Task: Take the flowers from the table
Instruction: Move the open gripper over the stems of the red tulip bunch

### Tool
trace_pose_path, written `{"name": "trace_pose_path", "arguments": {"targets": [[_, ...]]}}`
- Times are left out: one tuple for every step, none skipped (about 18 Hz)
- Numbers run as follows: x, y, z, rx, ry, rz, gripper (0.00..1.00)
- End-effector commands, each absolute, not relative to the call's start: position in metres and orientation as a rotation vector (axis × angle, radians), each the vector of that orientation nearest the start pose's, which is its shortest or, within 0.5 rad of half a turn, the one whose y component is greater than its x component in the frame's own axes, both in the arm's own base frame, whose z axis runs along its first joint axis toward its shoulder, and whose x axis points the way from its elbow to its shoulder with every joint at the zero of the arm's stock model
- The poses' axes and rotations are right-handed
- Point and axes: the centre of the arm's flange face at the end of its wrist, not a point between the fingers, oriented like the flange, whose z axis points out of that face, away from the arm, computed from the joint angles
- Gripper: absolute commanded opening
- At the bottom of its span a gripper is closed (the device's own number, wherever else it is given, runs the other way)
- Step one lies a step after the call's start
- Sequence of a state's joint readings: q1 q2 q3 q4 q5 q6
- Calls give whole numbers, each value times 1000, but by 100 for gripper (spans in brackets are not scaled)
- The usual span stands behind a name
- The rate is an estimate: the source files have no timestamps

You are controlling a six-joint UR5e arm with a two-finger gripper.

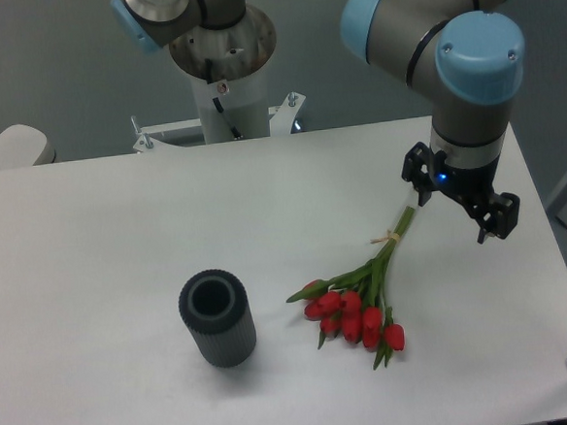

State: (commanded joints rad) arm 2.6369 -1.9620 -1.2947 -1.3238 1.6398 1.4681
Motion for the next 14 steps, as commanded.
{"name": "trace_pose_path", "arguments": {"targets": [[-518, 432, 422, -3098, 626, 227, 100], [-516, 431, 419, -3097, 627, 219, 100], [-516, 431, 418, -3097, 627, 217, 100], [-513, 434, 417, -3096, 634, 214, 100], [-511, 435, 417, -3096, 637, 212, 100], [-509, 434, 413, -3098, 635, 200, 100], [-508, 434, 411, -3098, 633, 195, 100], [-506, 436, 411, -3097, 633, 192, 100], [-503, 441, 410, -3095, 611, 189, 100], [-498, 447, 409, -3093, 582, 184, 100], [-495, 450, 407, -3093, 560, 177, 100], [-493, 452, 405, -3096, 546, 170, 100], [-492, 452, 402, -3101, 530, 161, 100], [-491, 451, 398, -3106, 509, 150, 100]]}}
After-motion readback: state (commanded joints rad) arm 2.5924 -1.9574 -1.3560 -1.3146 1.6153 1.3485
